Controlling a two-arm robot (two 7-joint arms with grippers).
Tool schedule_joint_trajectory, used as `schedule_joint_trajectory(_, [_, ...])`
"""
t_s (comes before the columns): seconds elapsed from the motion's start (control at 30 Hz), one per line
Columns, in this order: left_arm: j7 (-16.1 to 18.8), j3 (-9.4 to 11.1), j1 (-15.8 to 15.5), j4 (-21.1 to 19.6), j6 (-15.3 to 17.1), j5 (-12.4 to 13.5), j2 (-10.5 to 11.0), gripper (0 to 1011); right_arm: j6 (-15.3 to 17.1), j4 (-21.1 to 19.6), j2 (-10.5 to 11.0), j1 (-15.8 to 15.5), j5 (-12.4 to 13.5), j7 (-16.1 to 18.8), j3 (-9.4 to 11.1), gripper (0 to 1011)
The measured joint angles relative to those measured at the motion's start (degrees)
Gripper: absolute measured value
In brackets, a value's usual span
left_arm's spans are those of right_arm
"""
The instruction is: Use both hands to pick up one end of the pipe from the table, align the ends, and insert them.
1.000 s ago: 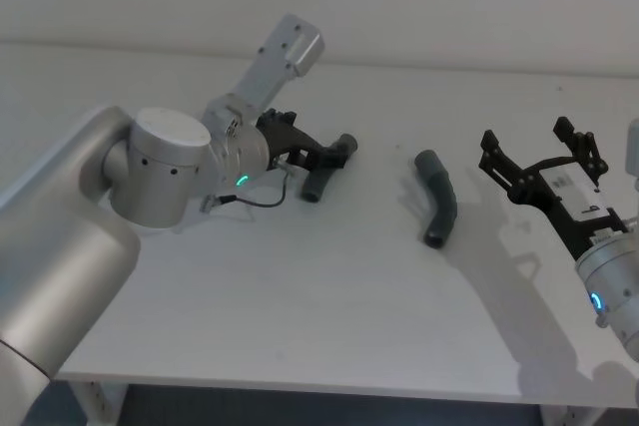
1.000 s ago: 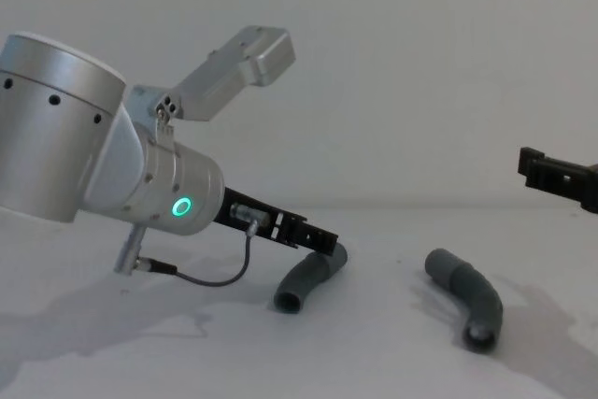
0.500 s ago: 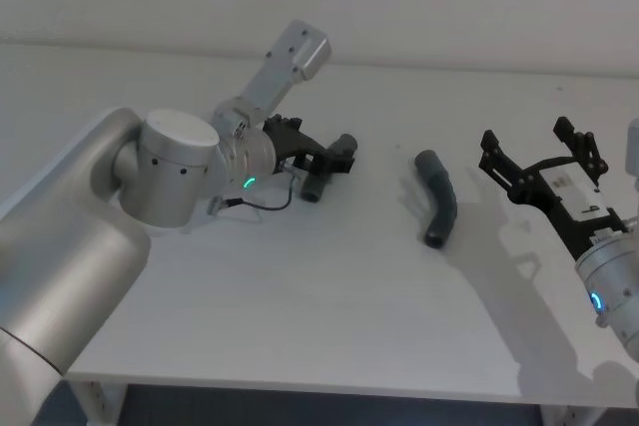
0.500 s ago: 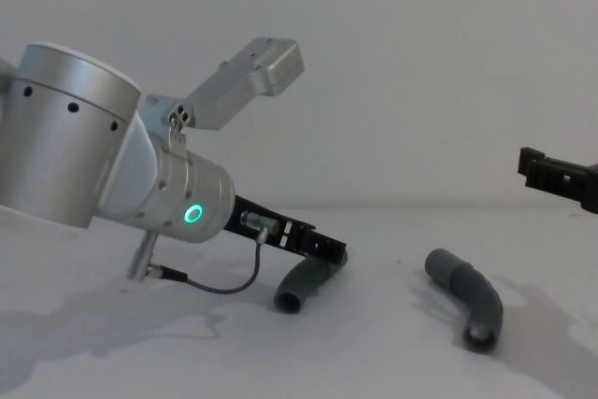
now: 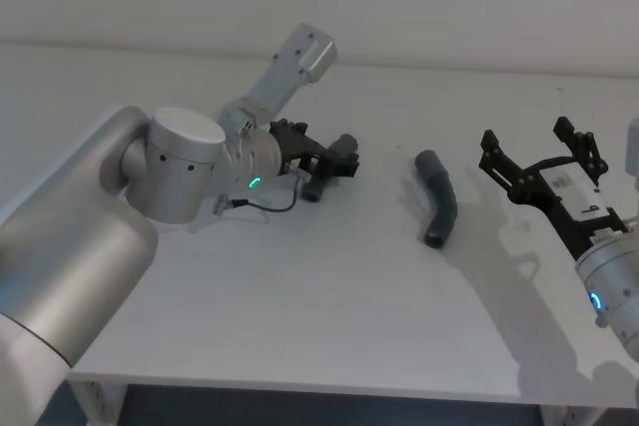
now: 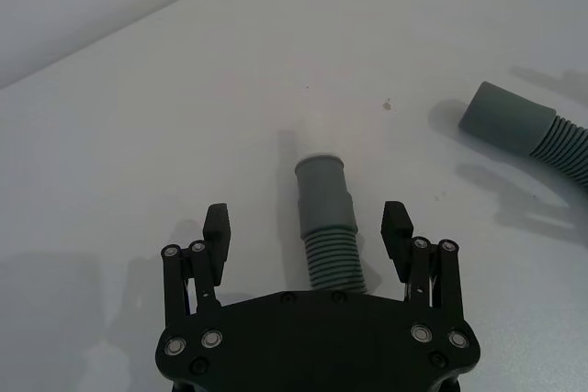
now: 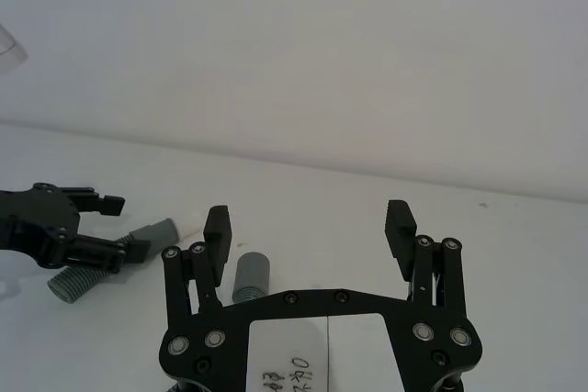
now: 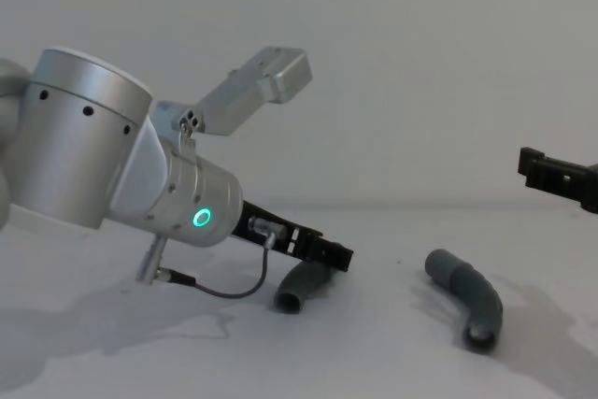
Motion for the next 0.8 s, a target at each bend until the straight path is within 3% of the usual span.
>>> schedule_joint_trajectory(0.8, [-1.7, 0.4, -0.6, 1.8, 1.2, 0.8, -1.1, 1000, 0.0, 0.0, 0.0, 0.0, 0.0, 0.0, 0.0, 1001])
